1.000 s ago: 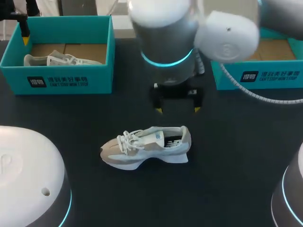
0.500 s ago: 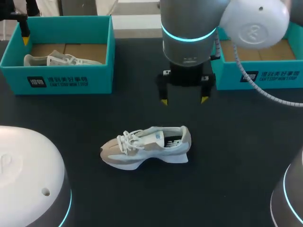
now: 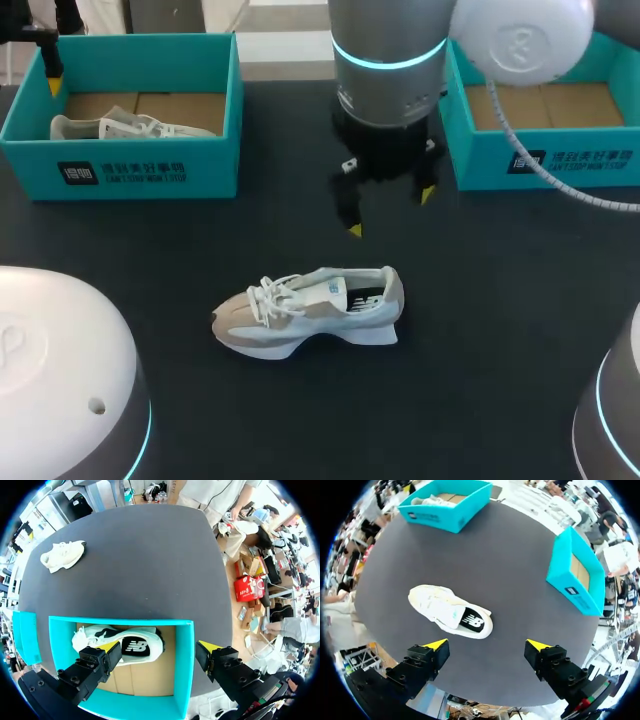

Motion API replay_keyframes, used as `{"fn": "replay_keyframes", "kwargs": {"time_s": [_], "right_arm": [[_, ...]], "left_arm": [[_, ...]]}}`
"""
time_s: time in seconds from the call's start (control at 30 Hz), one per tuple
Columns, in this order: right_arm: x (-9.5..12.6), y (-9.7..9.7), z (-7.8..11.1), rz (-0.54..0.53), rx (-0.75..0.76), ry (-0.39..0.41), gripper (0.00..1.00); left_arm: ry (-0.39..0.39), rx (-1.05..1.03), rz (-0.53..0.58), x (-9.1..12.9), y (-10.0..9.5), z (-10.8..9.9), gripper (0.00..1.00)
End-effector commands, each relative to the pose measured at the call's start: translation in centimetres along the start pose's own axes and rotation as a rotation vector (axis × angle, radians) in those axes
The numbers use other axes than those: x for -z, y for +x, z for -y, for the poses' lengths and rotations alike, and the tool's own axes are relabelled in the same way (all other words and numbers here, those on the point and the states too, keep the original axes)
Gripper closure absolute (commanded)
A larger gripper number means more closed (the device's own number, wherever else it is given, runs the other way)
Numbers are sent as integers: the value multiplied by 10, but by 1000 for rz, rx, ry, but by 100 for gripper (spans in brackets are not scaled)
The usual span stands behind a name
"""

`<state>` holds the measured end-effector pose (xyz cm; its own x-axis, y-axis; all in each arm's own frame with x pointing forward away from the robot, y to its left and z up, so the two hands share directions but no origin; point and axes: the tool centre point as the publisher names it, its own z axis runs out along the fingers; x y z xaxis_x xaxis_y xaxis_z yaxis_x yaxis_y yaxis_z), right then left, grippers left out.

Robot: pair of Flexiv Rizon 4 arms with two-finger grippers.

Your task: Take the shoe out of the shoebox, open the shoe tongue, remove and reinsert the insole, then place the shoe into the shoebox

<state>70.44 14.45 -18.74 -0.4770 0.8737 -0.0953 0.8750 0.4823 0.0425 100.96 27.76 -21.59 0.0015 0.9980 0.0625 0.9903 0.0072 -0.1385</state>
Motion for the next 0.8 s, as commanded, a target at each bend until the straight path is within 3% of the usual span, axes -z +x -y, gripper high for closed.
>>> {"fn": "replay_keyframes", "kwargs": {"time_s": [0.03,0.43,0.67,0.8], "right_arm": [[-17,-13,9,-156,47,-94,0],[-30,-28,22,-332,137,-305,0],[-43,-34,24,-452,328,-518,0],[-51,-36,22,-529,457,-582,0]], "left_arm": [[-1,0,-2,0,0,1,0],[-1,0,-2,0,0,1,0],[-1,0,-2,0,0,1,0],[-1,0,-2,0,0,1,0]]}}
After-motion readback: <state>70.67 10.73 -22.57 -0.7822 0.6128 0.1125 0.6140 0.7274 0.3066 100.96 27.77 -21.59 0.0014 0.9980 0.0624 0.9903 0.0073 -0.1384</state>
